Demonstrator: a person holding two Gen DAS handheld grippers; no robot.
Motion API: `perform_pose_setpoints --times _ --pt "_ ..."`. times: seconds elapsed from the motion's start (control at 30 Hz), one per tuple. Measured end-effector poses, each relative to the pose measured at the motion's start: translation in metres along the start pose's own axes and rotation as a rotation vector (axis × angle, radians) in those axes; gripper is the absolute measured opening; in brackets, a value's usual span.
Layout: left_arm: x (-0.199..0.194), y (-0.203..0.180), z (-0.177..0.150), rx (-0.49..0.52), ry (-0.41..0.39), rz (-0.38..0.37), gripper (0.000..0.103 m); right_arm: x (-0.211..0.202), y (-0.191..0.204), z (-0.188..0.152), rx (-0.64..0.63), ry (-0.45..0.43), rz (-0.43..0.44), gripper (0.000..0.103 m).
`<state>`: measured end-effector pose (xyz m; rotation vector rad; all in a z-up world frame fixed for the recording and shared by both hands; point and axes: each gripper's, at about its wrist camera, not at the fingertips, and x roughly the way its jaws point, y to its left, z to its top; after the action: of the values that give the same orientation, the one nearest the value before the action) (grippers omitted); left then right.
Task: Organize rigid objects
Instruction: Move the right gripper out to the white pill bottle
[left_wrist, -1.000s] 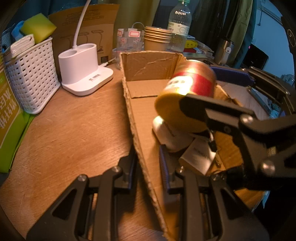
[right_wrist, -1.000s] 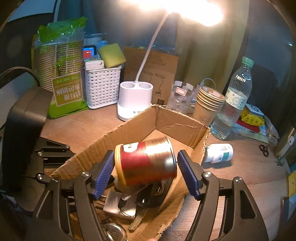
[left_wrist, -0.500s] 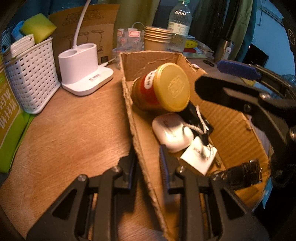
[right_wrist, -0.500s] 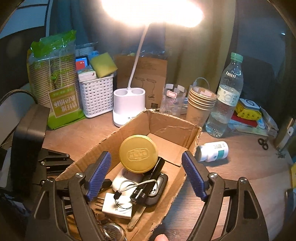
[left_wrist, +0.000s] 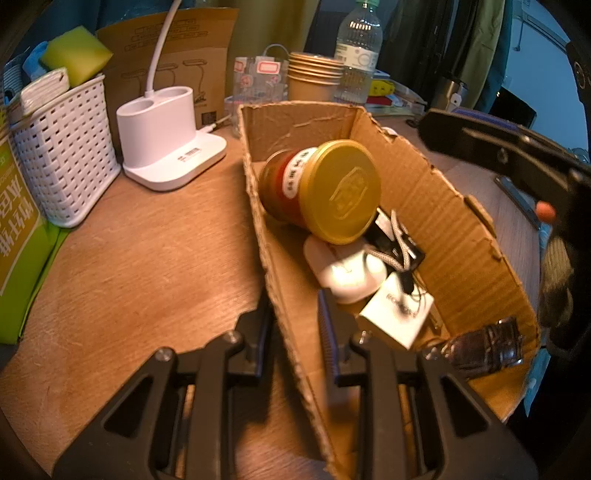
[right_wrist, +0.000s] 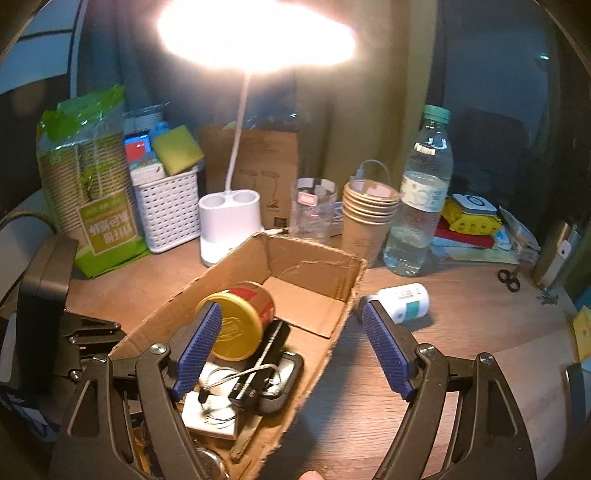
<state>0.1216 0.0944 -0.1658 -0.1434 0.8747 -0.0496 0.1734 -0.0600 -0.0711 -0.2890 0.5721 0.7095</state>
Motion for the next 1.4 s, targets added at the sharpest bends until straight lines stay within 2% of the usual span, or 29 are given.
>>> perform_pose_setpoints --times 0.8,1.4 --pt "0.0 0.0 0.0 0.0 0.0 0.0 0.026 0.01 -0.059 -0.007 0.128 0.004 -0.154 0.082" --pt "0.0 0.0 0.0 0.0 0.0 0.0 0.026 0.051 -0.108 -0.007 0.181 0.104 -0.165 0.082"
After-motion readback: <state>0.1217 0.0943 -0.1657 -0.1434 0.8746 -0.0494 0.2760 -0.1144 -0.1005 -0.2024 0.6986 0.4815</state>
